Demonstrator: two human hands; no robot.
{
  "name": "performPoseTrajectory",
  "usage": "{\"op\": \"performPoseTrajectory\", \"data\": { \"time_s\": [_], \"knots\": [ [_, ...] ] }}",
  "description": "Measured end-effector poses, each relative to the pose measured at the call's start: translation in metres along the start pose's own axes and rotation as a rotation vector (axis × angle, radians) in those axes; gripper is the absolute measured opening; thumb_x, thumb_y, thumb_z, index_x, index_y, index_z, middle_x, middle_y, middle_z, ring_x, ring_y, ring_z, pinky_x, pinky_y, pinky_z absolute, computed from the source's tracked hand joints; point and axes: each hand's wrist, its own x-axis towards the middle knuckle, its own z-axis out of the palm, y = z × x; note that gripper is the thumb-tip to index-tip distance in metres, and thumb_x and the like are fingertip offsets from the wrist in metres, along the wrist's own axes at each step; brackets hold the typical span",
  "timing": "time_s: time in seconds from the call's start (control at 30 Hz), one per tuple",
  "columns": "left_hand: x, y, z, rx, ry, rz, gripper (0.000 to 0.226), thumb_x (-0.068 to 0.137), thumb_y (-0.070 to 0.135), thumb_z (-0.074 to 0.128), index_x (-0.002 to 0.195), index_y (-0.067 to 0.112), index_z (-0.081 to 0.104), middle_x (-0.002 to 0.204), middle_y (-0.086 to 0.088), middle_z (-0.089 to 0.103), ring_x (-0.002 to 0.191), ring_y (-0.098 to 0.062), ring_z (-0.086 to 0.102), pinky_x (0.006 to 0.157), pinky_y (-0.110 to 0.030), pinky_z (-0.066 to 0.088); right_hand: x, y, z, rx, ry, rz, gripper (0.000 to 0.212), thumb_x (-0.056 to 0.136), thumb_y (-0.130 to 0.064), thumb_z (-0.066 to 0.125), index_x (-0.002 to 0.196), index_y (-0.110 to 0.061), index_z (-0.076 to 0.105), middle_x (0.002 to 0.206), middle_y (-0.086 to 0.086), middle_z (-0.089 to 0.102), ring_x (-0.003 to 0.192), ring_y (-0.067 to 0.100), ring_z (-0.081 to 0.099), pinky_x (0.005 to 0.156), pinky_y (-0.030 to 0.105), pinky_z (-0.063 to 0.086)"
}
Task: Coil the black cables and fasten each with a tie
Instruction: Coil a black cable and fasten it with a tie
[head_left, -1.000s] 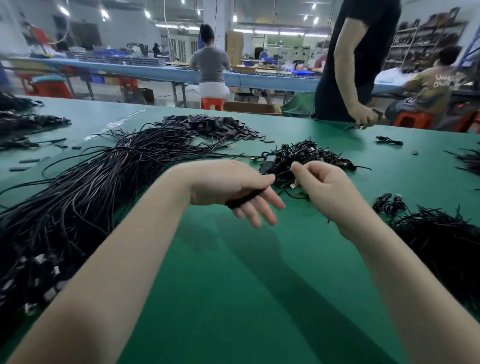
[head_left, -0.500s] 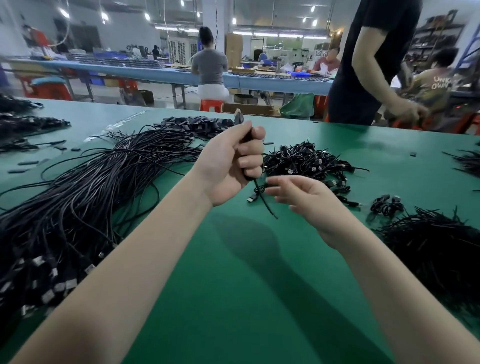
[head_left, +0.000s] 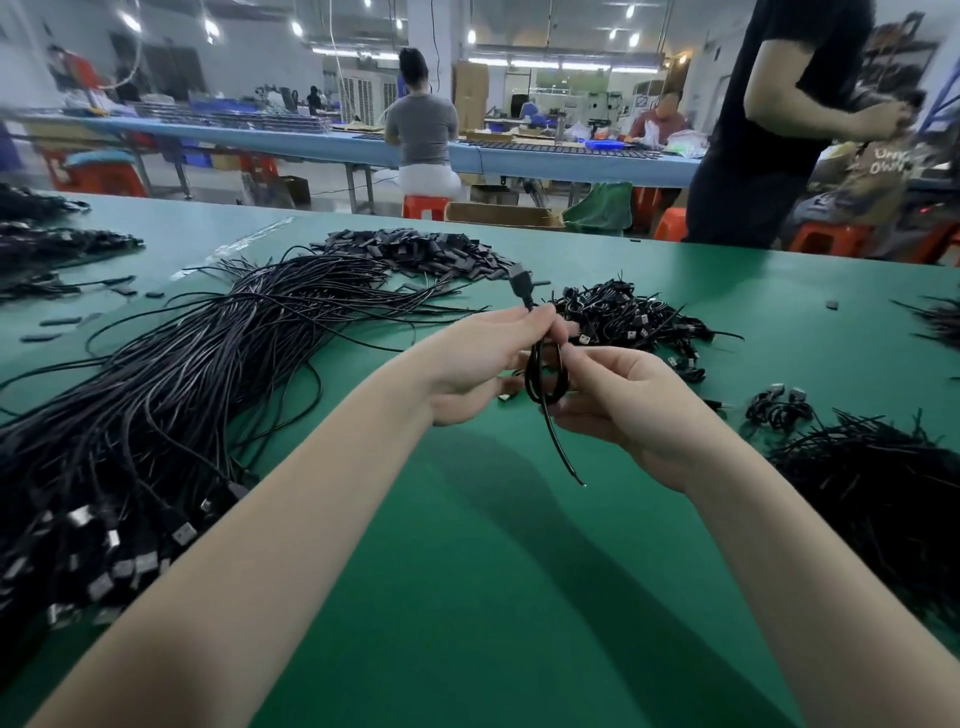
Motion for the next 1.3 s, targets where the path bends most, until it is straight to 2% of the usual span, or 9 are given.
{"op": "performPoseTrajectory", "data": {
  "time_s": [0.13,0.27,0.63,0.73,0.83,0.9,1.07,1.2,1.3],
  "knots": [
    [0.001,0.001,0.001,-0.193,0.003,0.025,0.027,0.103,0.029,0.039,0.085,0.018,0.056,0.102,0.001,0.068,0.093,-0.017,0.055,0.083,-0.026,0.044,-0.004,0.001,0.004,-0.036,-0.108,-0.058,0.044,0.074,-0.043,0.069,0.108,-0.016,0.060,0.084,-0.008,0.068,0.080,0.014,0.070,0.080,0.033,0.058],
    [0.002,-0.002,0.008,-0.227,0.002,0.067,0.026,0.103,0.026,0.040,0.087,0.014,0.057,0.083,0.001,0.058,0.078,-0.014,0.051,0.082,-0.032,0.038,0.000,0.006,0.018,-0.286,0.040,-0.228,0.013,0.089,-0.028,0.066,0.092,-0.018,0.057,0.068,-0.017,0.058,0.061,0.000,0.056,0.067,0.027,0.057],
    [0.003,-0.005,0.016,-0.067,0.101,-0.017,0.026,0.100,0.034,0.047,0.094,0.022,0.069,0.097,0.005,0.068,0.089,-0.011,0.057,0.089,-0.029,0.043,0.010,0.020,0.010,-0.686,0.210,-0.311,0.024,0.102,-0.031,0.037,0.082,-0.021,0.045,0.068,-0.003,0.054,0.050,0.011,0.055,0.052,0.026,0.041],
    [0.005,-0.012,0.011,0.591,0.320,0.065,0.028,0.096,0.045,0.052,0.084,0.022,0.061,0.087,0.003,0.064,0.074,-0.013,0.059,0.065,-0.016,0.044,0.015,0.032,0.000,-0.821,0.180,-0.129,0.031,0.103,-0.034,0.033,0.078,-0.016,0.039,0.069,0.002,0.049,0.061,0.022,0.045,0.058,0.031,0.033],
    [0.009,-0.024,0.011,1.283,0.648,0.319,0.049,0.089,0.024,0.063,0.133,0.015,0.043,0.133,-0.009,0.051,0.115,-0.026,0.054,0.091,-0.034,0.043,0.016,0.039,-0.009,-1.022,0.120,0.042,0.034,0.104,-0.034,0.030,0.074,-0.016,0.034,0.071,0.002,0.046,0.072,0.026,0.046,0.063,0.034,0.033],
    [0.018,-0.037,0.015,1.634,0.516,0.429,0.078,0.084,0.009,0.059,0.149,0.022,0.019,0.153,-0.007,0.027,0.138,-0.032,0.030,0.106,-0.043,0.029,0.014,0.037,-0.012,-1.022,0.012,0.053,0.033,0.104,-0.032,0.031,0.076,-0.015,0.037,0.071,0.001,0.045,0.070,0.024,0.045,0.063,0.033,0.036],
    [0.023,-0.072,0.026,1.712,0.228,0.552,0.022,0.101,0.028,0.038,0.117,0.015,0.048,0.112,-0.002,0.060,0.106,-0.026,0.060,0.089,-0.035,0.033,0.003,0.012,-0.028,-1.057,-0.174,0.044,0.031,0.103,-0.030,0.032,0.075,-0.020,0.041,0.070,-0.006,0.046,0.057,0.006,0.041,0.051,0.019,0.031],
    [0.026,-0.084,0.036,1.620,0.149,0.551,0.033,0.104,0.040,0.028,0.103,0.013,0.048,0.100,-0.003,0.064,0.087,-0.029,0.064,0.064,-0.034,0.031,-0.006,0.017,-0.038,-1.712,-0.176,-0.123,0.018,0.103,-0.027,0.027,0.092,-0.023,0.041,0.088,-0.004,0.049,0.089,0.022,0.057,0.073,0.033,0.043],
    [0.024,-0.099,0.032,1.478,0.148,0.534,0.029,0.103,0.040,0.028,0.092,0.016,0.041,0.080,0.000,0.057,0.069,-0.030,0.056,0.060,-0.033,0.027,-0.014,0.020,-0.055,-2.048,-0.076,-0.372,0.032,0.101,-0.042,0.026,0.128,-0.028,0.035,0.115,-0.004,0.049,0.109,0.019,0.053,0.084,0.032,0.038]
  ]
}}
